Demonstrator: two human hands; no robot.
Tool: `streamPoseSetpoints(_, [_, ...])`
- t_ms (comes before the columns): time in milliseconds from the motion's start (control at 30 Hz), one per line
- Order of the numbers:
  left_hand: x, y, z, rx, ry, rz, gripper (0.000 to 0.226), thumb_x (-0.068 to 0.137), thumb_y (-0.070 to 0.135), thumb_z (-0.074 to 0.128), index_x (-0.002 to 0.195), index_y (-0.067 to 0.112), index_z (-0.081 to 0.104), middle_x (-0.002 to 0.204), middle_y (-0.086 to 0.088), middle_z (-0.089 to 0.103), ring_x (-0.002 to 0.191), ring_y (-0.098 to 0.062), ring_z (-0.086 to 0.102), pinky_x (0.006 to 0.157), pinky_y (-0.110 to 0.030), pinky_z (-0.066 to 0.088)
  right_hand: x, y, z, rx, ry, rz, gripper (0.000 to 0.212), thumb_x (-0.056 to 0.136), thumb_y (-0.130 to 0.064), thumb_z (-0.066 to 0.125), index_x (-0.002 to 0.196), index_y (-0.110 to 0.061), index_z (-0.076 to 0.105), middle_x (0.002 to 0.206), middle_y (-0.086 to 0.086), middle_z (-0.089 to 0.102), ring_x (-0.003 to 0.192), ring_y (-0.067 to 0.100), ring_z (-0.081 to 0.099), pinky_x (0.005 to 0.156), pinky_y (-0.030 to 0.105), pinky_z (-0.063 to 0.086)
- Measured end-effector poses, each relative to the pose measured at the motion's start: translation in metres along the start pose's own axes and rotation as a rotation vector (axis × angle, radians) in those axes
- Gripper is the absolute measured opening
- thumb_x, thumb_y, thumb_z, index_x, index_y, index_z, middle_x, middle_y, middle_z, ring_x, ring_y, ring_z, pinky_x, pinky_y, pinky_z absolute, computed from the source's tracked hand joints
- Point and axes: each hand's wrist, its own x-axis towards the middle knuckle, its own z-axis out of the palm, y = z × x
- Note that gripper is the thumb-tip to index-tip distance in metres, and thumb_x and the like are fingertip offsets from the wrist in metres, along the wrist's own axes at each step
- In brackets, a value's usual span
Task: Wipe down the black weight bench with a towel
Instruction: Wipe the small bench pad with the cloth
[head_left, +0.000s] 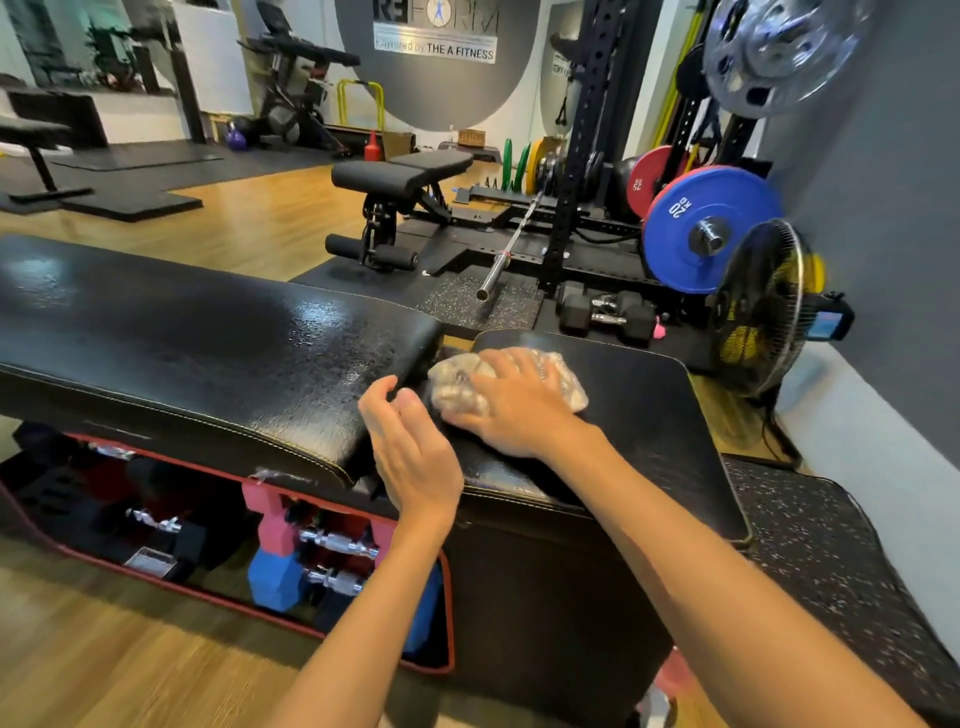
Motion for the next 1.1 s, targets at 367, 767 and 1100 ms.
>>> streamPoseSetpoints(367, [-0.049,0.029,0.015,0.087,-0.227,0.204,0.047,0.097,0.031,0.021,0.111,0.008,0.060,0.106,-0.003,0.062,0.097,-0.015,0.055,0.086,-0.025,0.039,-0.115,0.019,-0.009,-0.025,0.073,0.051,0.067,0.095,-0.058,0.040,0.154,-0.031,0.026,0.163,-0.003,0.015,0.150,0.027,0.006,0.119,0.057,0.008])
streamPoseSetpoints(767, [-0.079,0.052,0.045,0.387,-0.566,0.443,0.058,0.098,0.034,0.012,0.114,0.012,0.063,0.119,0.001,0.066,0.120,-0.014,0.053,0.118,-0.039,0.018,-0.153,0.070,-0.012,-0.046,0.079,0.197,0.071,0.094,-0.062,0.036,0.156,-0.030,0.019,0.165,-0.008,0.007,0.152,0.023,0.001,0.121,0.053,0.005])
streamPoseSetpoints(1100, [0.008,0.024,0.007,0.431,-0.460,-0.040,0.033,0.093,0.010,0.023,0.085,0.001,0.054,0.083,-0.022,0.061,0.079,-0.042,0.060,0.073,-0.051,0.046,-0.092,0.118,-0.014,-0.022,0.059,0.302,0.077,0.094,-0.070,0.032,0.156,-0.027,0.020,0.164,-0.009,0.008,0.150,0.022,0.005,0.119,0.054,0.008])
